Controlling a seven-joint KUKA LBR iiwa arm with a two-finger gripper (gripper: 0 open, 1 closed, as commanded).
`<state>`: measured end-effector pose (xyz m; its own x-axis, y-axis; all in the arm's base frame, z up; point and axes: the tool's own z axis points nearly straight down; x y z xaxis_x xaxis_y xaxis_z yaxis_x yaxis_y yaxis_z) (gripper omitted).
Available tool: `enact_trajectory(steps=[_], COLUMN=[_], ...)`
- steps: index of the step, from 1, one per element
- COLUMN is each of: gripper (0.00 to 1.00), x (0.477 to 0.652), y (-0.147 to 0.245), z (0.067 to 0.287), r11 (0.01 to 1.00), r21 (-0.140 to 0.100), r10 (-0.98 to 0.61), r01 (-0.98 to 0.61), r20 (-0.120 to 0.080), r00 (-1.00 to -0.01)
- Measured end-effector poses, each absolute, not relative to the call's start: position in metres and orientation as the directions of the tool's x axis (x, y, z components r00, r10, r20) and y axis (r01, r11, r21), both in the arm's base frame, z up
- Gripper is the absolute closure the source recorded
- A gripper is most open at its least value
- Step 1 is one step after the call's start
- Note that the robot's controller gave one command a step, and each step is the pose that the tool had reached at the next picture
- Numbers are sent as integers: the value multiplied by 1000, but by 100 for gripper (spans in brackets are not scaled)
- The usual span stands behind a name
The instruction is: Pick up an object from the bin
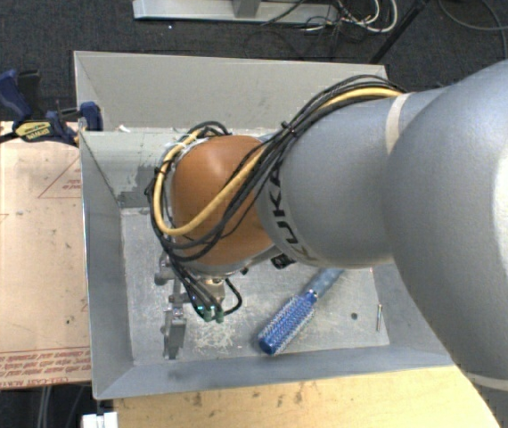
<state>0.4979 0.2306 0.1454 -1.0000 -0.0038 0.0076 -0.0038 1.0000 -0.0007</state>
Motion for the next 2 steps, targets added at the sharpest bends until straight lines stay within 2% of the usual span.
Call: enact_trajectory(steps=[1, 2], gripper=[0, 0], x=[488, 497], y=[153, 74], z=[120, 77], r11=[945, 986], r21=[-2, 3], r10=[-327, -168], r01=[-327, -168], r20=[4, -15], r00=[-945, -986])
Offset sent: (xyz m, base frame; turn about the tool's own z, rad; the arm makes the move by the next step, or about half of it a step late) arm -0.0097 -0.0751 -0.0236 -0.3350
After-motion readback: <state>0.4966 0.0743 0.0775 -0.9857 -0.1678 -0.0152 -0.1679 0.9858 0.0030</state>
